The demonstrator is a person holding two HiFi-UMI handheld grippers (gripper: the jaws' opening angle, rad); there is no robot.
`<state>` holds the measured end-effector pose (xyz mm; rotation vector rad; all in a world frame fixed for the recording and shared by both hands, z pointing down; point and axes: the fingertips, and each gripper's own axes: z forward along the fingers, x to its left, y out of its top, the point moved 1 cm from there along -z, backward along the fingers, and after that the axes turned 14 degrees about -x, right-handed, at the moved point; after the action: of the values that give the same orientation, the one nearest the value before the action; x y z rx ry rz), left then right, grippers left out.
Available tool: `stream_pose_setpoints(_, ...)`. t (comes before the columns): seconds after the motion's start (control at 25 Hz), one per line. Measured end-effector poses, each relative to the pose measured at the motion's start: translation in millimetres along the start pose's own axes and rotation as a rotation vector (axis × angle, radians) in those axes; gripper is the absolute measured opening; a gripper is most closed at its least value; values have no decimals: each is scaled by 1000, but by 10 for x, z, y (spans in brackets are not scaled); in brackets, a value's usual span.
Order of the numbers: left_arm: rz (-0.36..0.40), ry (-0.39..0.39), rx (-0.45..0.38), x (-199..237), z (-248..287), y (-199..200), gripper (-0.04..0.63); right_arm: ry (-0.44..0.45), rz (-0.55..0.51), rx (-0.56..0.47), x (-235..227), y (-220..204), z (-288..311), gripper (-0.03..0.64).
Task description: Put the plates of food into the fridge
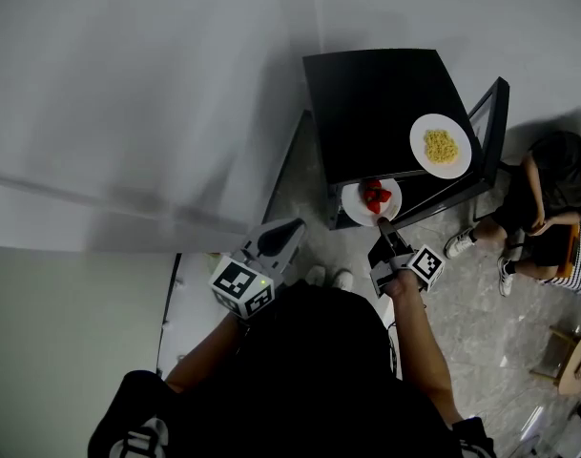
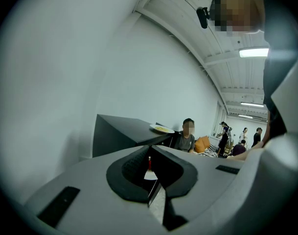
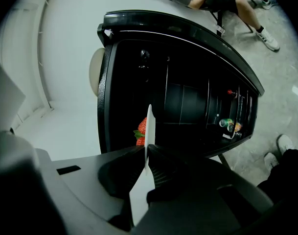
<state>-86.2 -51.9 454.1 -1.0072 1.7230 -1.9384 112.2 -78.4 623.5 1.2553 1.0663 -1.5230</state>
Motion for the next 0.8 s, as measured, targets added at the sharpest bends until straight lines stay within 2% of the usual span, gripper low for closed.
stream_pose_setpoints(0.8, -14, 60, -8, 214, 76, 47, 31, -64, 5, 6, -257, 53, 558, 37)
